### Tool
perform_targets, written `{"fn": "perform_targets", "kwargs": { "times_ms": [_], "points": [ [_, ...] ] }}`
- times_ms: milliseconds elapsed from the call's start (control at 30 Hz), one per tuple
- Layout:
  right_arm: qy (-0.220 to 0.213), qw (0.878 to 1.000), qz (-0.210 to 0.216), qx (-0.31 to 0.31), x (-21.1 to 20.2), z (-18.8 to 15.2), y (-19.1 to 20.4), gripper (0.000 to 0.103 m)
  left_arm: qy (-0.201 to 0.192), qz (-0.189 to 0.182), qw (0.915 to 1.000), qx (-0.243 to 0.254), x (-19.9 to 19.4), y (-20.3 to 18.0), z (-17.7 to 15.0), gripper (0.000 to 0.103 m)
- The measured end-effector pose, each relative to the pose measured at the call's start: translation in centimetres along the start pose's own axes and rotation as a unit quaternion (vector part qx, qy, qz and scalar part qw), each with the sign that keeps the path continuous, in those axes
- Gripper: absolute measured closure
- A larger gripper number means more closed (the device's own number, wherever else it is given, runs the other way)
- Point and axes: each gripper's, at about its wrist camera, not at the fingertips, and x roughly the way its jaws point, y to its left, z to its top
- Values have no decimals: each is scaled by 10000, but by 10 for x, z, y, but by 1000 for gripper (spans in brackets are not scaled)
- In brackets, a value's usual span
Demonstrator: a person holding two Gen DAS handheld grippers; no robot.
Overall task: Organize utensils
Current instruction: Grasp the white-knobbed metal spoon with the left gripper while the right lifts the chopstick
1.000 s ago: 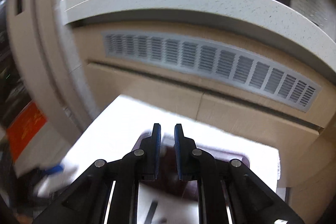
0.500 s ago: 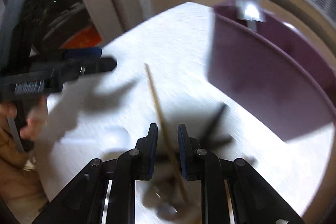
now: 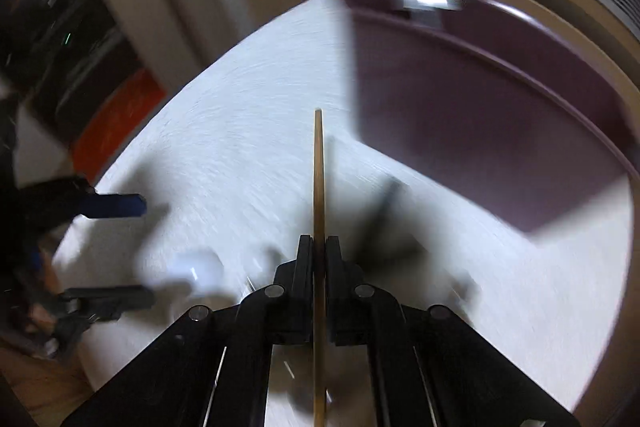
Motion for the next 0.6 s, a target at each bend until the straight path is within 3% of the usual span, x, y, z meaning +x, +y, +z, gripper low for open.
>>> {"fn": "perform_targets", "kwargs": {
  "times_ms": [100, 200, 333, 400, 467, 500, 533, 600],
  "points": [
    [-208, 9976, -104, 656, -36, -35, -30, 97, 137, -187, 9997, 36, 14, -23, 8, 32],
    [-441, 9927, -154, 1112, -58, -66, -44, 96, 317, 215, 9992, 119, 35, -42, 19, 36],
    [-688, 9872, -29, 1442, -75, -99, -56, 96, 428, 308, 9986, -13, 54, -50, 36, 45],
    [-717, 9870, 27, 1436, -75, -102, -56, 96, 386, 330, 9987, -52, 60, -50, 39, 51],
    [-774, 9866, 68, 1436, -77, -106, -57, 96, 417, 341, 9984, -150, 68, -48, 41, 69],
    [-792, 9866, 64, 1427, -82, -108, -62, 96, 343, 316, 9987, -188, 69, -47, 41, 71],
    [-817, 9866, 64, 1410, -83, -109, -63, 96, 284, 317, 9989, -205, 67, -48, 40, 81],
    [-857, 9865, 79, 1395, -80, -106, -61, 96, 148, 304, 9993, -176, 62, -50, 38, 80]
  ]
}}
